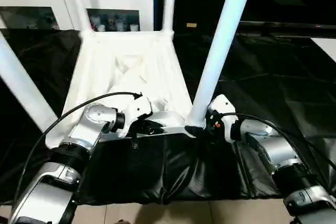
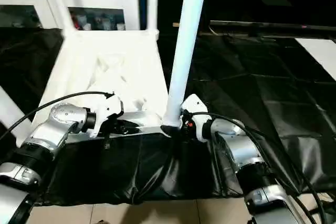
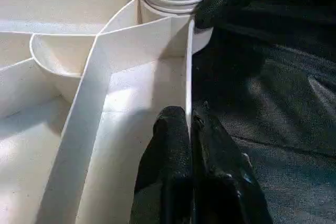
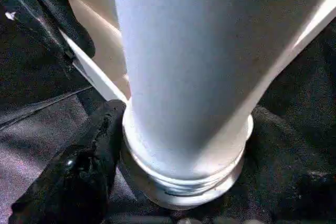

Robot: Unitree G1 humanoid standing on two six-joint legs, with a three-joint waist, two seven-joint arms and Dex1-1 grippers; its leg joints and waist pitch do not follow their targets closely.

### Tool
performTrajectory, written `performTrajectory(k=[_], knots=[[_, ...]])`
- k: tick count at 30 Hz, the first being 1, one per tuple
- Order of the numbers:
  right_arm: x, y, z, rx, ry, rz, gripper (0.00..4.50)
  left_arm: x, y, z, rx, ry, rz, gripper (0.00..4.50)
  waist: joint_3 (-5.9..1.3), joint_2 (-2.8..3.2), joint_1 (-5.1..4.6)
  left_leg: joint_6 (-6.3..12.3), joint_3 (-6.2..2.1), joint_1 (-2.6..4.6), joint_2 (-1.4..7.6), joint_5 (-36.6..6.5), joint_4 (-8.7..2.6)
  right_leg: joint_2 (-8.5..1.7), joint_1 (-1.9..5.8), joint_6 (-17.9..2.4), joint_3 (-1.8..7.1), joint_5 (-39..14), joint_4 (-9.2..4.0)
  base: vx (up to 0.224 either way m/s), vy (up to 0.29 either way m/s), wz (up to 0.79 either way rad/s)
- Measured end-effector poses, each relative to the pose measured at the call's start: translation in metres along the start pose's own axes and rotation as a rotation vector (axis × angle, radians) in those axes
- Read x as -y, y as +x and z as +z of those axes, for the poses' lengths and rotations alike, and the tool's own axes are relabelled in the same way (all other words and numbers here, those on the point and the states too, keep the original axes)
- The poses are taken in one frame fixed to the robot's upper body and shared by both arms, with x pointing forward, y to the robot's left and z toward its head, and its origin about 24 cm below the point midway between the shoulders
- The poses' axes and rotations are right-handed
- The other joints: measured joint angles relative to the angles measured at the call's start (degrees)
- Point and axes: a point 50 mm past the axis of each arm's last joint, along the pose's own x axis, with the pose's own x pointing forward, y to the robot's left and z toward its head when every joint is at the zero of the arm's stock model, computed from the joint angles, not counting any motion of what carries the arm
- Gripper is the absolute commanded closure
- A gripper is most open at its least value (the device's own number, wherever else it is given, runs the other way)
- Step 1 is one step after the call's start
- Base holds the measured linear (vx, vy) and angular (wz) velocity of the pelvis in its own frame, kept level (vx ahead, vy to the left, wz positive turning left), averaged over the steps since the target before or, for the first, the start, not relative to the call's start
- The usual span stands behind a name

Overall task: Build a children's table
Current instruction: Rotate leg to tighten

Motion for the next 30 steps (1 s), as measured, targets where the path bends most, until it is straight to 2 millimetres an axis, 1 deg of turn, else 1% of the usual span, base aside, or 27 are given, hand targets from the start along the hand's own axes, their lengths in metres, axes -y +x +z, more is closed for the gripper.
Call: performTrajectory(k=[4, 7, 9, 10, 11, 12, 13, 14, 15, 16, 18, 23, 24, 25, 26, 28, 29, 30], knots=[[-0.002, 0.004, -0.001, 0.020, 0.017, -0.008, 1.33, 0.001, 0.004, 0.002, 0.000, -0.016, 0.008, 4.50, -0.03, 0.04, -0.13, -0.01, 0.00, 0.02, -0.01, 0.0, 0.00, 0.00, 0.02, 0.0, 0.01, 0.0, 0.01, 0.000, 0.000, 0.00], [-0.004, 0.007, -0.004, 0.033, 0.039, -0.052, 1.33, 0.001, 0.009, 0.003, -0.008, -0.023, 0.035, 4.50, -0.10, -0.03, 0.07, -0.03, -0.03, 0.13, 0.00, 0.0, -0.02, 0.00, 0.10, -0.1, -0.03, 0.1, 0.04, 0.000, 0.000, 0.00], [-0.007, 0.010, -0.006, 0.049, 0.065, -0.107, 1.33, 0.001, 0.012, 0.002, -0.013, -0.033, 0.074, 4.50, -0.19, -0.15, 0.14, -0.05, -0.04, 0.30, 0.00, 0.0, -0.08, 0.00, 0.18, -0.2, -0.03, 0.1, 0.06, 0.000, 0.000, 0.00], [-0.010, 0.014, -0.009, 0.062, 0.098, -0.162, 1.33, 0.000, 0.016, 0.003, -0.021, -0.039, 0.106, 4.50, -0.26, -0.24, 0.13, -0.06, -0.04, 0.48, -0.01, 0.0, -0.17, 0.00, 0.27, 0.0, -0.03, 0.0, 0.02, 0.000, 0.000, 0.00], [-0.013, 0.018, -0.012, 0.081, 0.139, -0.232, 1.33, 0.000, 0.020, 0.003, -0.024, -0.046, 0.146, 4.50, -0.28, -0.29, 0.06, -0.08, -0.04, 0.68, -0.02, 0.0, -0.23, 0.00, 0.40, 0.0, -0.02, 0.0, -0.02, -0.051, -0.011, -0.05], [-0.014, 0.021, -0.011, 0.112, 0.183, -0.295, 1.33, 0.000, 0.022, 0.003, -0.028, -0.056, 0.176, 4.50, -0.29, -0.28, -0.22, -0.10, -0.04, 0.92, -0.04, 0.0, -0.26, -0.01, 0.48, 0.0, -0.02, 0.0, -0.05, 0.000, 0.000, 0.00], [-0.016, 0.029, -0.007, 0.150, 0.245, -0.400, 1.33, 0.003, 0.034, 0.007, -0.014, -0.066, 0.193, 4.50, -0.35, -0.01, -0.68, -0.11, -0.15, 0.95, -0.07, 0.0, -0.28, -0.02, 0.53, 0.1, -0.11, 0.0, -0.32, 0.000, 0.000, 0.00], [-0.015, 0.029, -0.007, 0.153, 0.270, -0.464, 1.33, 0.007, 0.044, 0.012, 0.005, -0.071, 0.193, 4.50, -0.43, 0.39, -0.95, -0.10, -0.31, 0.94, -0.17, 0.0, -0.34, -0.07, 0.59, 0.1, -0.21, 0.0, -0.73, -0.033, 0.046, -0.18], [-0.015, 0.030, -0.007, 0.152, 0.276, -0.491, 1.33, 0.011, 0.050, 0.014, 0.019, -0.078, 0.194, 4.50, -0.54, 0.59, -1.05, -0.10, -0.36, 0.95, -0.31, 0.0, -0.66, -0.14, 0.62, 0.1, -0.25, 0.0, -1.16, -0.033, 0.046, -0.18], [-0.015, 0.030, -0.007, 0.153, 0.282, -0.510, 1.33, 0.012, 0.055, 0.017, 0.023, -0.079, 0.198, 4.50, -0.65, 0.64, -1.18, -0.09, -0.35, 0.98, -0.68, 0.0, -1.08, -0.38, 0.54, 0.1, -0.18, 0.0, -1.33, 0.000, 0.000, 0.00], [-0.016, 0.032, -0.007, 0.158, 0.284, -0.522, 1.33, 0.013, 0.055, 0.017, 0.022, -0.077, 0.201, 4.50, -0.71, 0.60, -1.22, -0.08, -0.31, 0.99, -0.91, 0.0, -1.30, -0.63, 0.50, 0.1, -0.17, 0.0, -1.31, 0.000, 0.000, 0.00], [-0.018, 0.030, -0.007, 0.167, 0.264, -0.530, 1.33, 0.013, 0.054, 0.017, 0.013, -0.065, 0.196, 4.50, -0.68, 0.56, -1.20, -0.08, -0.28, 0.93, -0.91, 0.0, -1.30, -0.69, 0.42, 0.2, -0.20, 0.1, -1.26, 0.000, 0.000, 0.00], [-0.019, 0.030, -0.006, 0.170, 0.262, -0.530, 1.14, 0.013, 0.053, 0.017, 0.012, -0.062, 0.195, 4.50, -0.68, 0.56, -1.20, -0.07, -0.27, 0.91, -0.91, 0.0, -1.32, -0.69, 0.39, 0.2, -0.20, 0.1, -1.22, 0.000, 0.000, 0.00], [-0.019, 0.029, -0.006, 0.175, 0.259, -0.519, 1.14, 0.013, 0.050, 0.016, 0.007, -0.055, 0.192, 4.50, -0.65, 0.52, -1.22, -0.07, -0.24, 0.91, -0.93, 0.0, -1.32, -0.72, 0.35, 0.3, -0.17, 0.3, -1.17, 0.000, 0.000, 0.00], [-0.020, 0.029, -0.005, 0.177, 0.256, -0.506, 0.95, 0.012, 0.049, 0.015, 0.005, -0.050, 0.188, 4.50, -0.62, 0.47, -1.23, -0.08, -0.24, 0.90, -0.92, 0.0, -1.32, -0.73, 0.30, 0.4, -0.17, 0.5, -1.13, 0.000, 0.000, 0.00], [-0.019, 0.026, -0.004, 0.176, 0.225, -0.453, 0.92, 0.011, 0.044, 0.014, 0.007, -0.032, 0.183, 4.50, -0.59, 0.48, -1.25, -0.08, -0.24, 0.87, -0.90, 0.0, -1.39, -0.72, 0.16, 0.4, -0.21, 0.6, -1.04, 0.000, 0.000, 0.00], [-0.019, 0.024, -0.004, 0.174, 0.213, -0.435, 0.68, 0.011, 0.043, 0.014, 0.010, -0.031, 0.180, 4.50, -0.58, 0.49, -1.26, -0.08, -0.24, 0.87, -0.90, 0.0, -1.53, -0.71, 0.11, 0.4, -0.22, 0.6, -1.05, 0.000, 0.000, 0.00], [-0.018, 0.022, -0.004, 0.172, 0.201, -0.417, 0.56, 0.010, 0.040, 0.012, 0.007, -0.028, 0.179, 4.50, -0.58, 0.48, -1.24, -0.09, -0.24, 0.87, -0.90, 0.0, -1.65, -0.71, 0.09, 0.4, -0.25, 0.6, -1.07, 0.000, 0.000, 0.00]])
